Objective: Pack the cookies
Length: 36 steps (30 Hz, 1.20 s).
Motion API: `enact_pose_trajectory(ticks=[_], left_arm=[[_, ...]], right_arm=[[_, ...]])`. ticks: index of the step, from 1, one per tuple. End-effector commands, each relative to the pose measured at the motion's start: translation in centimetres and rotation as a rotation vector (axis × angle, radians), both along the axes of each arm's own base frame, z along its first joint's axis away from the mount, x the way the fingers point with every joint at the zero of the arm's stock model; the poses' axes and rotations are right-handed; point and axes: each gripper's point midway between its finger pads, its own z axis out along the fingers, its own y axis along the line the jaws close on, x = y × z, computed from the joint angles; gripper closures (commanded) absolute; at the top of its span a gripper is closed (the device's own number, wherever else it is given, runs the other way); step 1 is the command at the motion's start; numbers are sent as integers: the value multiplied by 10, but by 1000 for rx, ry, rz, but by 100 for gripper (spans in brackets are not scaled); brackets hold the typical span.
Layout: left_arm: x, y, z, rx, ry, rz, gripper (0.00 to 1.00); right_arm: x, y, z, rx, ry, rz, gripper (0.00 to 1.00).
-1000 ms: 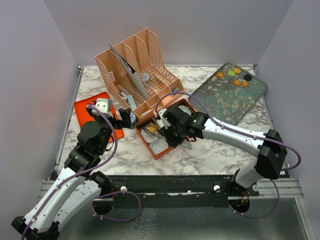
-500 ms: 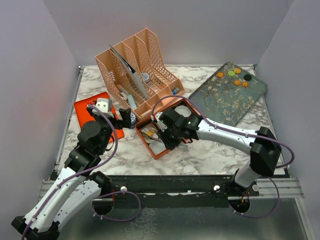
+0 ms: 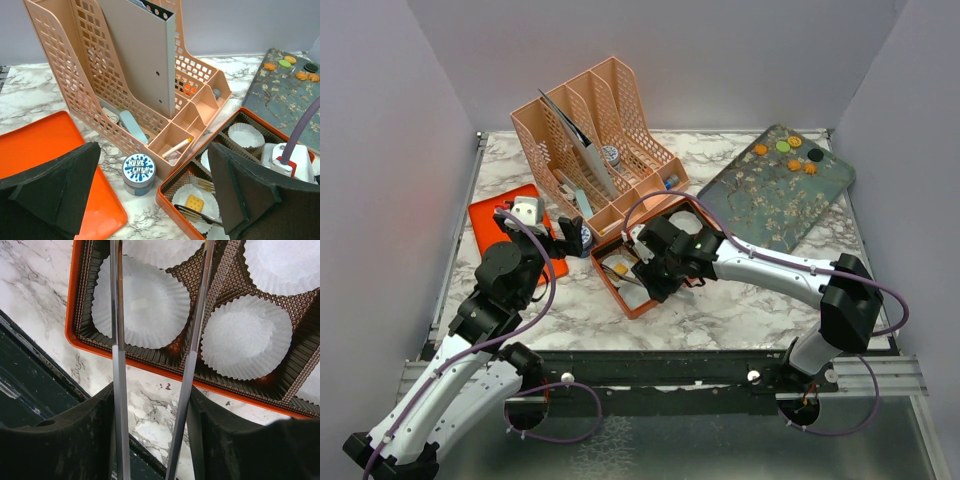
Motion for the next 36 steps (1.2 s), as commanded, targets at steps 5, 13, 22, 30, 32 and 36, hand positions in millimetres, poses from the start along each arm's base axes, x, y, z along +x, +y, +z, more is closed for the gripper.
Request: enact_pose_trajectory(ticks=[5,13,22,30,32,36], left_arm=[[1,-2,-1,-10,-1,-12,1],[1,-1,-1,-10,-2,-10,1],[-1,-3,1,-20,-7,-23,1],[-6,-5,5,-39,-22,-44,1],[-8,-6,7,-46,-29,-53,1],[-12,-9,11,-53,-41,-72,1]], right_arm=[[0,11,30,93,-43,16,51],[9,-2,75,121,-134,-53,52],[40,-48,99,24,-223,-253,55],[92,-113,108,-8,-235,-503,56],[106,-132,108,-22,-238,-566,56],[134,-168,108,-43,-239,-679,56]])
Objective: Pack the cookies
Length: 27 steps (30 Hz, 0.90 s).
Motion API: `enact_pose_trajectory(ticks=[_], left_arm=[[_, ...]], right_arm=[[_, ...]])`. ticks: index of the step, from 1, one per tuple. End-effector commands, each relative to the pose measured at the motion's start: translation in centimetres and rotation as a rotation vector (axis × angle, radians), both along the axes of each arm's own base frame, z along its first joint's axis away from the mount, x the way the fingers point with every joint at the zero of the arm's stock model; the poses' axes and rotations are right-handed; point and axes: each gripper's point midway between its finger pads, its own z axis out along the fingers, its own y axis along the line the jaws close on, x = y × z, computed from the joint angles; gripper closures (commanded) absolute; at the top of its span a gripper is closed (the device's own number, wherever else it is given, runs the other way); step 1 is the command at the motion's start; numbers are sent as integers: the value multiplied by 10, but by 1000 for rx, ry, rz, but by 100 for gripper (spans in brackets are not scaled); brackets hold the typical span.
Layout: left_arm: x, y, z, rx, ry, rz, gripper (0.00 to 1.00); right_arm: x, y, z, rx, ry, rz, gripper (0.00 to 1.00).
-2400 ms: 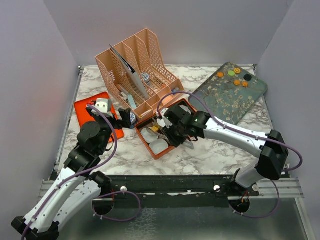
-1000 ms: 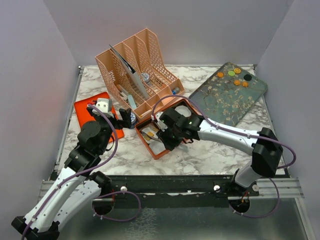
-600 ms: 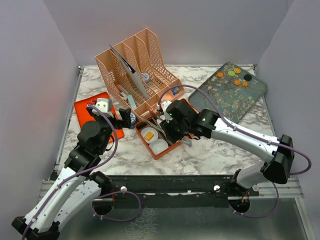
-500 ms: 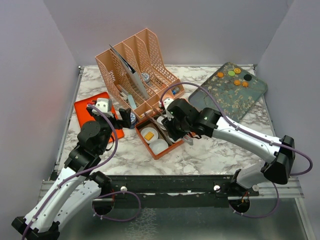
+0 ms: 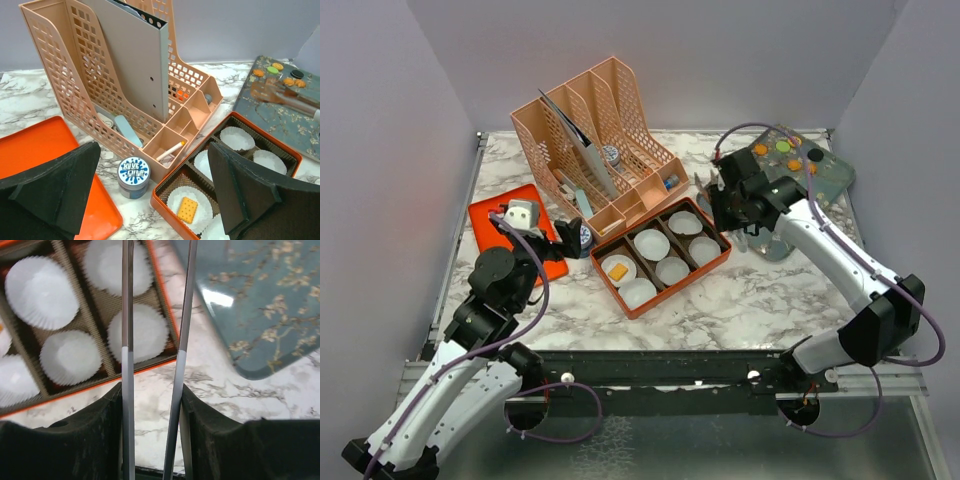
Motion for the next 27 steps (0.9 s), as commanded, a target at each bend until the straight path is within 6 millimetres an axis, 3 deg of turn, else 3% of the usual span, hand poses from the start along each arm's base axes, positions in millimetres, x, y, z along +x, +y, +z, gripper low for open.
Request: enact_pose_trajectory(ticks=[1,7,14,21,27], left_arm=[[-7,-9,4,-23,-22,-52,1],[-13,-12,9,-28,-40,-71,1],[-18,-14,12,-33,-55,-83,1],[-20,-17,12,-28,-57,-96,1],[-21,-19,11,-27,-59,-105,1]], right_arm=[[30,-39,15,-16,-42,-124,57],[74,-95,8,5,-34,-300,57],[122,-146,-15,11,9,-460,56],[155,-180,-35,13,38,-546,56],[169,-211,-51,-18,64,-627,56]])
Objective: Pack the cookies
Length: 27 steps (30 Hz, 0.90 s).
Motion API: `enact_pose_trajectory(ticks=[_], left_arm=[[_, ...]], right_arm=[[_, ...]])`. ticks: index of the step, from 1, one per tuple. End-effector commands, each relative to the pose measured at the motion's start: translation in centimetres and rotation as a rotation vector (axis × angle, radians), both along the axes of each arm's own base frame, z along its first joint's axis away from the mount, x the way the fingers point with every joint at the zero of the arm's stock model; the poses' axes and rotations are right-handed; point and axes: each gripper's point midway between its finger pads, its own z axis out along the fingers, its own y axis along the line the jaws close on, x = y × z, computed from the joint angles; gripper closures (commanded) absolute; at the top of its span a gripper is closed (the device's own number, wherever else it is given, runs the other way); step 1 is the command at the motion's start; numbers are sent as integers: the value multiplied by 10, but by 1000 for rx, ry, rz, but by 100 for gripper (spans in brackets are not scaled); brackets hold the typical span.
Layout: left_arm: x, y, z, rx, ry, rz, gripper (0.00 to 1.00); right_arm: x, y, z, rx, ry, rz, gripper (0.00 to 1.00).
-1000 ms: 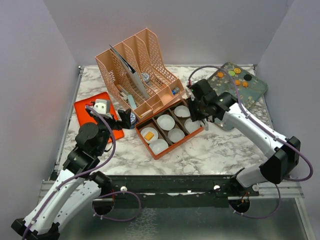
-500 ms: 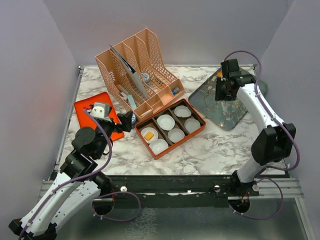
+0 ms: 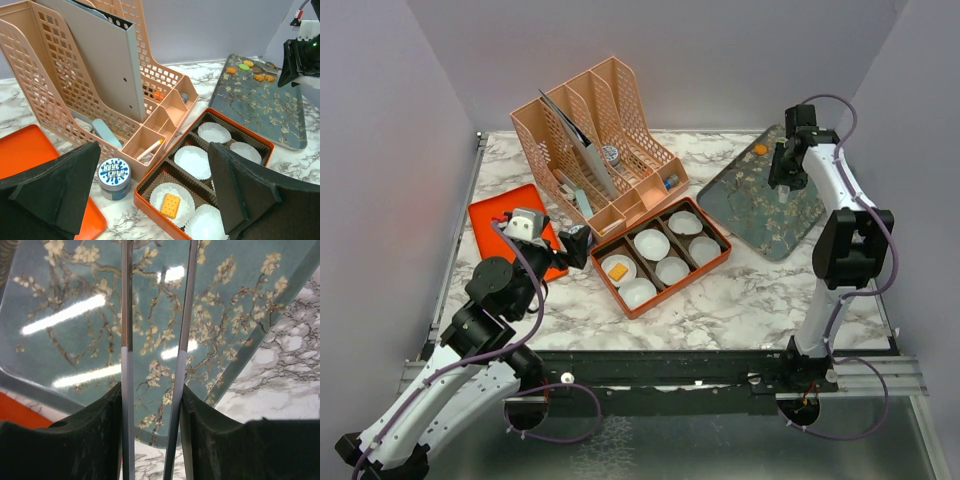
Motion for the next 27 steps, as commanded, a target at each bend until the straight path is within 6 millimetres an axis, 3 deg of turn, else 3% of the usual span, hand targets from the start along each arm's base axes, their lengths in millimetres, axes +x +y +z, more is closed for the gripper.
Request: enact_pose_trajectory(ticks=[1,17,27], left_arm=[[-1,1,4,-2,-22,5,1],[2,0,0,9,-12,8,1],[3,-1,-1,14,-7,9,1]], right_arm=[[16,-22,-1,-9,-18,-60,55],[34,-50,-23,19,12,-100,52],[44,-49,-35,59,25,-66,50]])
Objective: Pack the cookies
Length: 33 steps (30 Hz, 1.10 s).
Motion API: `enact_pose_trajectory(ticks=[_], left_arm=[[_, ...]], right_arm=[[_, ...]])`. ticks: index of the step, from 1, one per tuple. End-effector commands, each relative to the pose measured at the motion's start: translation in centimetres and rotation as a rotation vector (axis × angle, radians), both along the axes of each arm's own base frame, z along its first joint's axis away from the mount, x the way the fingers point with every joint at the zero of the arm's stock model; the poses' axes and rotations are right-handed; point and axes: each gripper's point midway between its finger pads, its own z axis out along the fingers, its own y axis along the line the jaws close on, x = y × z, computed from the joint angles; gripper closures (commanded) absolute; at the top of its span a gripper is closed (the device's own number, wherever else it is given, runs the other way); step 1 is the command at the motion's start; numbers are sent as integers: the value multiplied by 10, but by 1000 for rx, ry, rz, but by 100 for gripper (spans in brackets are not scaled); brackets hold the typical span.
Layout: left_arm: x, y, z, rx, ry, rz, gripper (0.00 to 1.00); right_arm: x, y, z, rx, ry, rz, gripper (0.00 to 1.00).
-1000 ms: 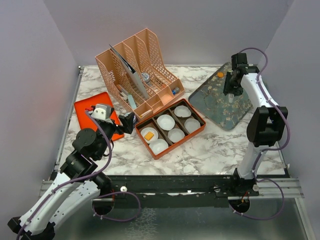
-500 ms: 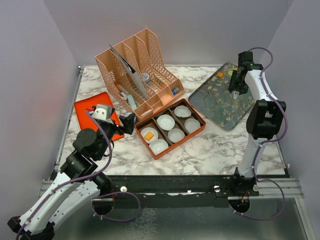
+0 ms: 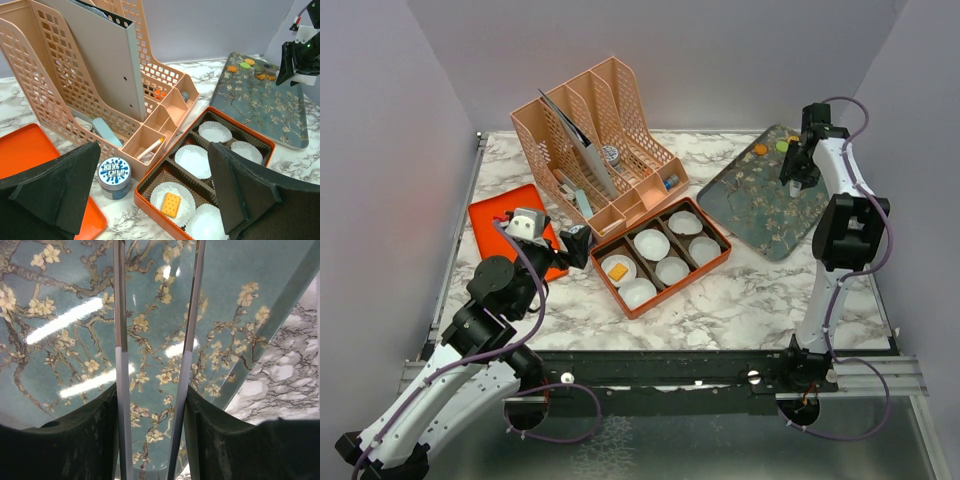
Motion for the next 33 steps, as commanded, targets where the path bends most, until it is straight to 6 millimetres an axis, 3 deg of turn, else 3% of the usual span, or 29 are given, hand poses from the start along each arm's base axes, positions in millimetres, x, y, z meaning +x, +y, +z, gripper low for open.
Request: enact_pose_trajectory(ticks=[1,11,15,24,33], left_arm=[[2,1,0,5,-12,11,1],[3,0,0,8,-11,10,1],[2,0,0,6,-11,10,1],[2,1,0,4,-13,9,1],[3,3,1,4,-14,19,1]], right_arm=[[9,2,-3,32,-4,28,50],[10,0,-17,47,23,26,51],[8,0,-19,50,35,26,57],[-3,7,0,72,9,44,75],[-28,20,15,109,-13,68,83]])
